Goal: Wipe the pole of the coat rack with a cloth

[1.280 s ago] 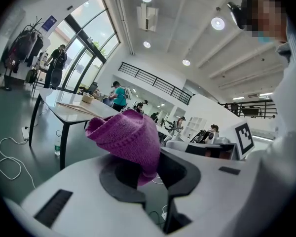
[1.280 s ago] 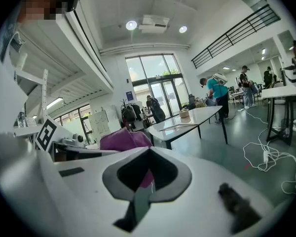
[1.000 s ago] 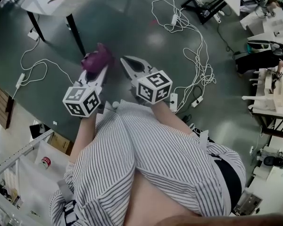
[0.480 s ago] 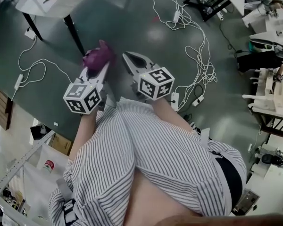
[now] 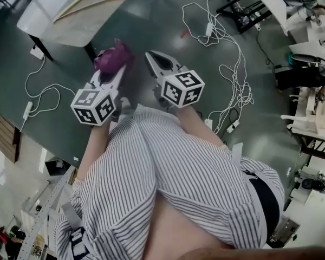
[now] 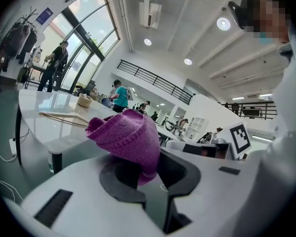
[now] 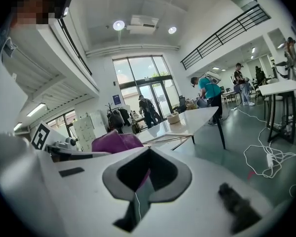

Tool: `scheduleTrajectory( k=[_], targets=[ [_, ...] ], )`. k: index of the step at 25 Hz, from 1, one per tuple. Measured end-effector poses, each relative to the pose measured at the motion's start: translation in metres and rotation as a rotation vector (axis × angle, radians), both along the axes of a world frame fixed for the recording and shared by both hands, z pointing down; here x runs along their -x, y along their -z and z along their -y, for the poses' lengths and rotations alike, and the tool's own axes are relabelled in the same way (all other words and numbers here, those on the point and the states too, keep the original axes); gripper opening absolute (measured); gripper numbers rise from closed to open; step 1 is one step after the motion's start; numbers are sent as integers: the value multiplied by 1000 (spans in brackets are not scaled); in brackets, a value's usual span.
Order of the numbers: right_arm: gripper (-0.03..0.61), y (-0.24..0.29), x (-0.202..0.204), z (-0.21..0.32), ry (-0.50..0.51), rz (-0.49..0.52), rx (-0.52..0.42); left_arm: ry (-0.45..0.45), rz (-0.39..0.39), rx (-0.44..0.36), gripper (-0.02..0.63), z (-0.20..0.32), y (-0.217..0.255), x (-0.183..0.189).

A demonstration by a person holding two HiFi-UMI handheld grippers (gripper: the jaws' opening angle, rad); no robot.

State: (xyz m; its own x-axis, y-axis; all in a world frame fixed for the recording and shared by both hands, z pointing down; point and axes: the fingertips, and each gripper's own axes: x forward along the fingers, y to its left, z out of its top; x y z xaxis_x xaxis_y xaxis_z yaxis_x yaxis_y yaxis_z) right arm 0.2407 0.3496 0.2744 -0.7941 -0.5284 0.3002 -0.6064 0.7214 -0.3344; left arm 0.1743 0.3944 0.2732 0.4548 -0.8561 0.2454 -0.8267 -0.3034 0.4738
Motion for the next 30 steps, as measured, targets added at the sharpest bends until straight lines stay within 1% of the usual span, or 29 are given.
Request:
scheduleTrajectory(
  k=[3,6,10,15,18,22,26,28,30],
  targets=[
    [14,-2,24,32,-7,4,7,-21,11,-1,80,35,-1,24],
    [14,-6,41,54,0,-10,16,-42,16,-1,80,61,-2,40],
    [14,-22,50,77,-18,-21,61,-56,8,18,80,84,-11,52],
    [14,-33,62,110,-34,-30,78,-51,-14,40,80,115,-24,66],
    [14,-39,67,133,-35,-13,95,-48,-10,45,80,141,-28,71],
    [14,-45,79,177,-15,-10,105,-29,-9,53,80,185,-33,83],
    [14,-49,95,227,-11,9,113,-31,30,69,80,231,-43,95],
    [14,-47,101,253,-9,28,114,-27,36,78,80,258,-42,99],
    [14,-46,109,281,8,21,118,-17,36,82,80,287,-40,105]
  ],
)
